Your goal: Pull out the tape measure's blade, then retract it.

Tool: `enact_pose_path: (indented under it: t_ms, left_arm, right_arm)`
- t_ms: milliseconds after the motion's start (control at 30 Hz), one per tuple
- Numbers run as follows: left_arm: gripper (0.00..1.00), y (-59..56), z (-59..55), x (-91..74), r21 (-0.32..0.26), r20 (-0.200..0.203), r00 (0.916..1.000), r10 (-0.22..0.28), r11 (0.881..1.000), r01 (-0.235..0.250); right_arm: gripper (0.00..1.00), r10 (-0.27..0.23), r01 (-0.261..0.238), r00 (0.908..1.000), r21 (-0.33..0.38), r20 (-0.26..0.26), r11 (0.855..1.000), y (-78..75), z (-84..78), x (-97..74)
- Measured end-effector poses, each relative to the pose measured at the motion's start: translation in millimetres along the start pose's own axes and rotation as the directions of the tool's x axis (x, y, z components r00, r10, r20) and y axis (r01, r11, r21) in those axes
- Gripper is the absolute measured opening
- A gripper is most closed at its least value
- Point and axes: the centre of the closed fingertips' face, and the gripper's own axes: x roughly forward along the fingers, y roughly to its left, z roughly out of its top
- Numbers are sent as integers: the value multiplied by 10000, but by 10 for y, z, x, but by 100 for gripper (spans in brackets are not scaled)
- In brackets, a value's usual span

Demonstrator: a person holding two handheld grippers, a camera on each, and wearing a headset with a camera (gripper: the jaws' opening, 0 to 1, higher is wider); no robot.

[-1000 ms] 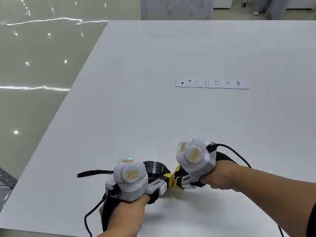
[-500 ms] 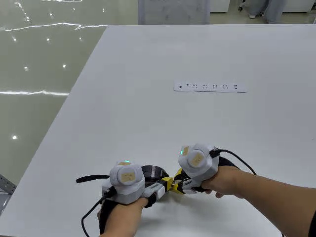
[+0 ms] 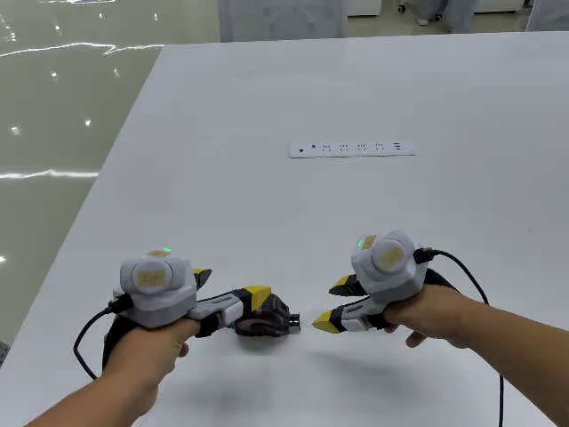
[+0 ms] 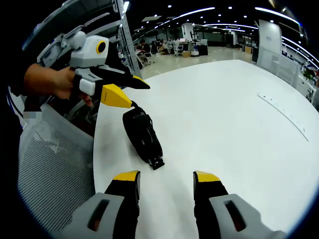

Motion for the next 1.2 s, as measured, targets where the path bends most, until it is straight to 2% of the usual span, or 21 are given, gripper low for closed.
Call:
enact_pose_path:
  t_ms: [33,67,100,167,200,300,400,467,533,567,600,633,700,733,833,867,933,1000,1033,1100,1200]
  left_arm:
    - [70,27,-22,-28,80,-194,9998,40,10000,-38]
    - [73,16,-6,-59,366,-143,9995,-275,9989,280]
    - [76,36,-27,-87,490,-270,9990,-345,9982,358]
    - [83,-19,-59,-126,1116,-480,9955,-814,9900,863]
    - [85,-33,-101,-161,1210,-680,9928,-986,9869,1063]
    - [89,13,-120,-225,1598,-639,9942,-860,9826,952]
    - [98,60,-150,-270,1263,-639,9929,-1003,9861,1077]
    - [100,116,-191,-343,1043,-658,9928,-1002,9888,1067]
    - [100,83,-195,-410,867,-464,9886,-1433,9853,1469]
    - [100,92,-212,-450,990,-530,9887,-1399,9845,1446]
    - [100,131,-150,-504,2021,-113,9923,-1235,9716,1233]
    - [100,157,-121,-536,2408,124,9932,-1154,9644,1091]
    - [100,200,-186,-616,2014,-16,9932,-1168,9728,1147]
    - [100,229,-219,-641,2007,-91,9937,-1116,9733,1112]
    - [100,383,-309,-728,2254,-244,9975,-668,9717,706]
    - [100,430,-303,-772,2430,-98,9985,-533,9685,541]
    - [100,458,-308,-822,2404,9,9984,-557,9692,539]
    - [100,489,-350,-852,2298,-73,9982,-602,9714,603]
    - [100,500,-382,-862,2300,-152,9979,-626,9711,644]
    - [100,519,-414,-876,2341,-207,9981,-588,9702,621]
    - [100,546,-455,-889,2352,-293,9981,-550,9701,604]
  right_arm:
    - [38,-164,163,9998,71,65,9998,-21,-7,-68]
    - [39,-292,291,9993,47,220,9996,-31,-14,-163]
    - [40,-388,383,9987,157,340,9991,-40,-32,-250]
    - [42,-581,567,9972,304,470,9979,-69,-81,-363]
    - [42,-759,743,9958,320,503,9967,-83,-131,-457]
    - [44,-999,982,9937,356,507,9945,-93,-245,-617]
    - [47,-1195,1185,9919,253,432,9926,-66,-354,-763]
    - [48,-1393,1398,9898,-124,300,9901,-36,-464,-891]
    - [51,-1536,1542,9879,-280,224,9876,-20,-549,-984]
    - [54,-1629,1640,9862,-373,288,9858,-20,-573,-1021]
    - [56,-1767,1788,9832,-483,453,9827,-30,-605,-1071]
    - [60,-1835,1864,9814,-522,559,9811,-30,-630,-1094]
    - [67,-2001,2025,9784,-470,521,9781,-42,-739,-1139]
    - [70,-2091,2112,9767,-445,477,9764,-50,-781,-1164]
    - [74,-2484,2509,9670,-429,575,9671,-103,-889,-1284]
    - [76,-2610,2628,9635,-251,599,9645,-135,-940,-1338]
    - [79,-2937,2945,9534,-19,692,9556,-151,-985,-1416]
    - [85,-3236,3248,9432,-47,750,9458,-214,-1066,-1515]
    - [88,-3521,3545,9330,-215,747,9348,-266,-1118,-1581]
    - [95,-3702,3726,9261,-225,731,9277,-271,-1141,-1659]
    - [99,-4017,4054,9111,-248,922,9138,-353,-1167,-1838]
